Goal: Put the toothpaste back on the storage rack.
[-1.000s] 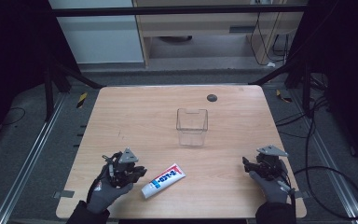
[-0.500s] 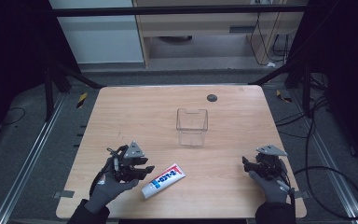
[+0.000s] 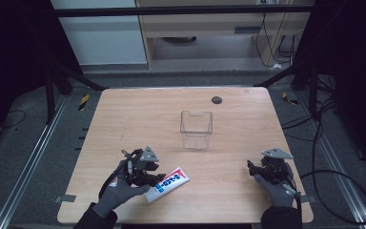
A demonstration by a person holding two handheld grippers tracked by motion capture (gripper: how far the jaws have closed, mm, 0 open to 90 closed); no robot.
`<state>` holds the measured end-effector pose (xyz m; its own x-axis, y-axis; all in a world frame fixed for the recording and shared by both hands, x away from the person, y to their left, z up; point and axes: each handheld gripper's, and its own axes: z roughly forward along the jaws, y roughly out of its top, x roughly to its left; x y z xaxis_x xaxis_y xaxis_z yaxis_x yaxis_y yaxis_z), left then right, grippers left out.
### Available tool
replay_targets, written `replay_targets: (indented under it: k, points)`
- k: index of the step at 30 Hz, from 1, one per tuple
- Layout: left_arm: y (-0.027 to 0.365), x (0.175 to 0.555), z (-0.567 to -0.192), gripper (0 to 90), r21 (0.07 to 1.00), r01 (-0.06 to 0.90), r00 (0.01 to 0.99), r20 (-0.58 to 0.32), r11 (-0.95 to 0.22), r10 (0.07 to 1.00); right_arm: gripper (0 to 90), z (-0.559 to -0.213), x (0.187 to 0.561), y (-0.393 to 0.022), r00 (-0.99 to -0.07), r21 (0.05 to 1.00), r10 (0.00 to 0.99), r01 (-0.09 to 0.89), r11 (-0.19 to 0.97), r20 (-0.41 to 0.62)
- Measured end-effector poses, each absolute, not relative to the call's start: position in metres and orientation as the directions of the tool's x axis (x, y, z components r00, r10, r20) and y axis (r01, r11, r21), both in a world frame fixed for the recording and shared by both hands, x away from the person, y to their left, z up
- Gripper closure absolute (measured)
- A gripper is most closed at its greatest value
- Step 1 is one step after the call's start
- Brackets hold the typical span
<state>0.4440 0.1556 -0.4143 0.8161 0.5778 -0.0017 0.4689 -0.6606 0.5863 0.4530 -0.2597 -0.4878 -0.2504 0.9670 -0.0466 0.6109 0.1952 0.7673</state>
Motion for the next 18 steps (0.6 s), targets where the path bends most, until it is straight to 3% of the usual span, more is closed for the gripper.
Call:
replay_targets:
  k: [18]
  points:
    - [0.124,0.451,-0.441,48.4,0.488,0.483,0.837,-0.011,-0.727,0.548,25.4,-0.489,0.454,-0.259,-0.257,0.764,0.965,0.614,0.199,-0.045]
